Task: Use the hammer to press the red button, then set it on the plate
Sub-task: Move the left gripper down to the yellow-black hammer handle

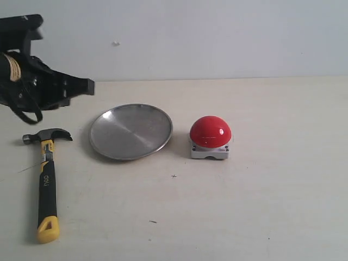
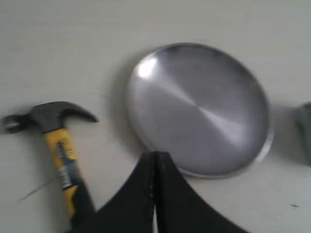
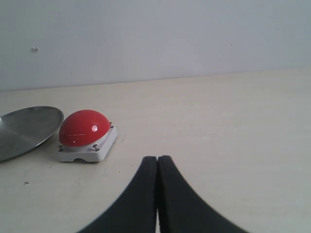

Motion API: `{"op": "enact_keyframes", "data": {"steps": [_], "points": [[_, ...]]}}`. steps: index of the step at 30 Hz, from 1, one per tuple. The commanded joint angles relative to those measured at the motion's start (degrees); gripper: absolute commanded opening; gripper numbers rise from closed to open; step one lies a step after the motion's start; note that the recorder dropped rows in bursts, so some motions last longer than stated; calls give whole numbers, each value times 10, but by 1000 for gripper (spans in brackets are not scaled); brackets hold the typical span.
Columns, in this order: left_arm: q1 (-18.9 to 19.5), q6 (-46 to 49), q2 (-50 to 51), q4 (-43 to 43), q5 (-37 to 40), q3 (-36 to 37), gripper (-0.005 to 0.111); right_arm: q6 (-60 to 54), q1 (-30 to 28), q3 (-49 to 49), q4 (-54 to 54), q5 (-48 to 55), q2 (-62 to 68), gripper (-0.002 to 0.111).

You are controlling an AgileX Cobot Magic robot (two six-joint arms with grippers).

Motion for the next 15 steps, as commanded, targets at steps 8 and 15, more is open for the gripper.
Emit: {"op": "enact_keyframes", "data": {"steps": [8,15], "points": [[81,116,197,-168,322,-250,10,1,-3,3,-3,-5,-4,0],[127,147,261,-210,341,-252,54,1,-3,3,-3,-5,-4,0]]}}
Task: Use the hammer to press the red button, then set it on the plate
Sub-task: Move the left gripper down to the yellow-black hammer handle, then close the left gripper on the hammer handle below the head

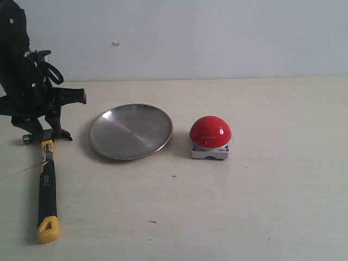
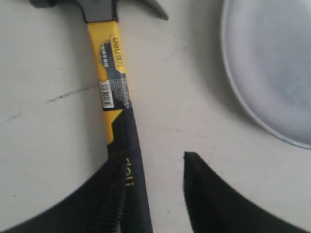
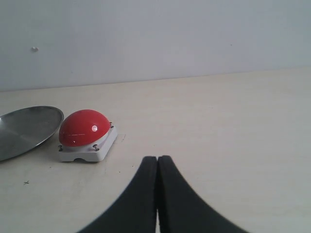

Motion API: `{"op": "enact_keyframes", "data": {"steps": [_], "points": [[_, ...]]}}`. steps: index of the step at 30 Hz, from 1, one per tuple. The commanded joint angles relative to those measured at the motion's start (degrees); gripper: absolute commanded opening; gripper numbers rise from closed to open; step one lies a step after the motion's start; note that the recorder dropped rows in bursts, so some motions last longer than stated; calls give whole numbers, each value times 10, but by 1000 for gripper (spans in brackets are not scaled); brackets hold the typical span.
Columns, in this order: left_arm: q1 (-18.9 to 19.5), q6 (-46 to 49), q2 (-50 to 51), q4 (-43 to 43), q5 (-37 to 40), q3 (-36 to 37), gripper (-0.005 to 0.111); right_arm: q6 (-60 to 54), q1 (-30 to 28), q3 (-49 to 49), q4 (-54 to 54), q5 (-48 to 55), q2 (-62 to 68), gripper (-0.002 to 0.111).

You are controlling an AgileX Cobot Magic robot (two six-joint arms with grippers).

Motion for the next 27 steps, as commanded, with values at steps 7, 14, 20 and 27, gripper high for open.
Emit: {"op": "enact_keyframes", "data": {"steps": [7,14,20,27], "points": [[15,24,54,7,-52,18,57,1,-3,3,-3,-5,-4,0],[49,25,64,6,-96,18,57,1,-3,3,-3,-5,-4,0],[81,28,93,-11,-120,18,57,1,-3,3,-3,-5,-4,0],[82,40,136,-39,-164,18,57,1,-3,3,-3,-5,-4,0]]}}
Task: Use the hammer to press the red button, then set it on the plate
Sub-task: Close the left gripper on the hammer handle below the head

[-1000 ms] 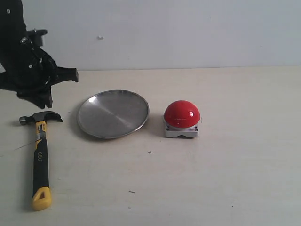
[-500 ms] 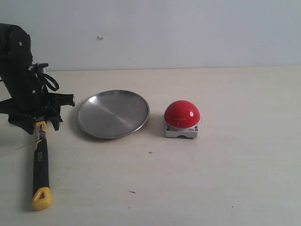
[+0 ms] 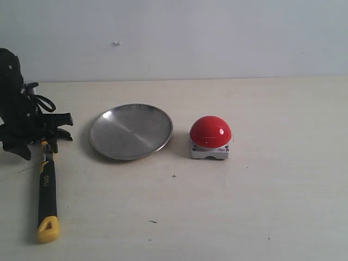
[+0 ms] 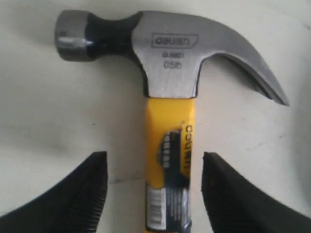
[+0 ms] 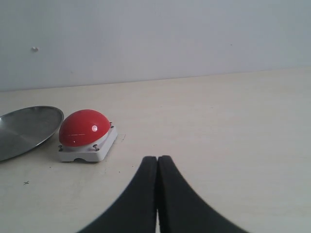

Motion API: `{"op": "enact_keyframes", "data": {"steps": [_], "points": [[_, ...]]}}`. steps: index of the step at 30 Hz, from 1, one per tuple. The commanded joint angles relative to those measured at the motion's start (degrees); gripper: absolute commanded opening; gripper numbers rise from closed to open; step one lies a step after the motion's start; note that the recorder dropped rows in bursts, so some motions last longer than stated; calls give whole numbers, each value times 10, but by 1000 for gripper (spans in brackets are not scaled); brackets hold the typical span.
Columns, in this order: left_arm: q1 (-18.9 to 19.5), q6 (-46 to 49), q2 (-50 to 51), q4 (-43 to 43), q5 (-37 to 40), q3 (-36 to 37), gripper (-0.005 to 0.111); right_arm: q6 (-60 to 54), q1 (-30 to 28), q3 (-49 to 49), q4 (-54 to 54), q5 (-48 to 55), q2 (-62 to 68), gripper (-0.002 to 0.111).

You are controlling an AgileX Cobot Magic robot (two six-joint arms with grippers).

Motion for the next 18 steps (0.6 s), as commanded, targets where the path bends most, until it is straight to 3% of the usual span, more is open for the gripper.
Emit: {"op": "enact_keyframes", "data": {"steps": [1,9,11,15,18], "points": [[-2,19,19,-26,-29,1,57,1,-3,3,-3,-5,-4,0],[-2,21,30,-26,-43,1,54,1,-3,3,-3,-5,-4,0],[-2,21,30,-26,-39,1,44,1,-3,3,-3,-5,-4,0],[-2,22,30,-26,-31,1,5,1,-3,3,-3,-5,-4,0],[-2,47,30,-26,-33,1,0,1,-3,3,-3,-5,-4,0]]}}
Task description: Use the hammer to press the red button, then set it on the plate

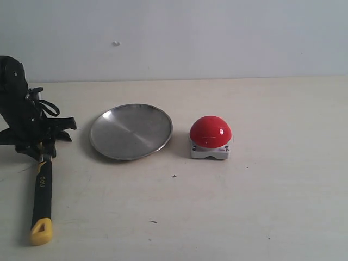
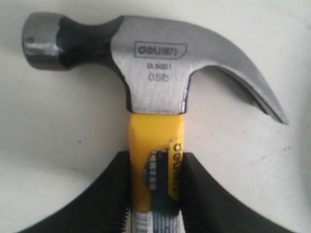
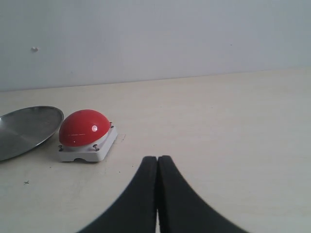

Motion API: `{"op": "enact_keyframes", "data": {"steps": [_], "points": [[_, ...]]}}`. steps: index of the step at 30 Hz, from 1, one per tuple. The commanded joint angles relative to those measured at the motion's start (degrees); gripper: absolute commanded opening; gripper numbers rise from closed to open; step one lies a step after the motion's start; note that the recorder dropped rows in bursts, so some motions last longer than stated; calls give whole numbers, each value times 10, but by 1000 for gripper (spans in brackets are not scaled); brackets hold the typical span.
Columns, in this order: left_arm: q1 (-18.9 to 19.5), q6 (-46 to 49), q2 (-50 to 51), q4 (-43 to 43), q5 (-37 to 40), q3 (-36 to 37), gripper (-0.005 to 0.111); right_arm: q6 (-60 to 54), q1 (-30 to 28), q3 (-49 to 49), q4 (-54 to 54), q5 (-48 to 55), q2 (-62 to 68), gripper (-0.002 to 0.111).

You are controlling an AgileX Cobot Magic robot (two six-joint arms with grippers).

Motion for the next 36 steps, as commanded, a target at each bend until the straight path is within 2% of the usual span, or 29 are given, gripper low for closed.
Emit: {"op": "enact_keyframes", "data": {"steps": [1,5,10,17,22,28,32,36], "points": [[-2,52,8,-17,-15,1,0,1,-3,3,-3,-5,-4,0],[-2,97,-4,-27,-34,1,0,1,-3,3,-3,-5,-4,0],[-4,111,-47,-28,-78,5,0,1,-3,3,-3,-5,-4,0],[-20,148,-94,-28,-212,62,0,1,-3,3,-3,-5,-4,0],[-21,173,-112,-30,-225,73,0,1,-3,3,-3,-5,-4,0],[-42,200,-124,-43,-238,83,0,-16,-3,3,-17,-35,-4,0],[-49,238,-133,-81,-258,86,0,-30,-3,3,-23,-91,-4,0],[-49,350,-156,-202,-265,86,0,-25,-3,3,-9,-149,-4,0]]}}
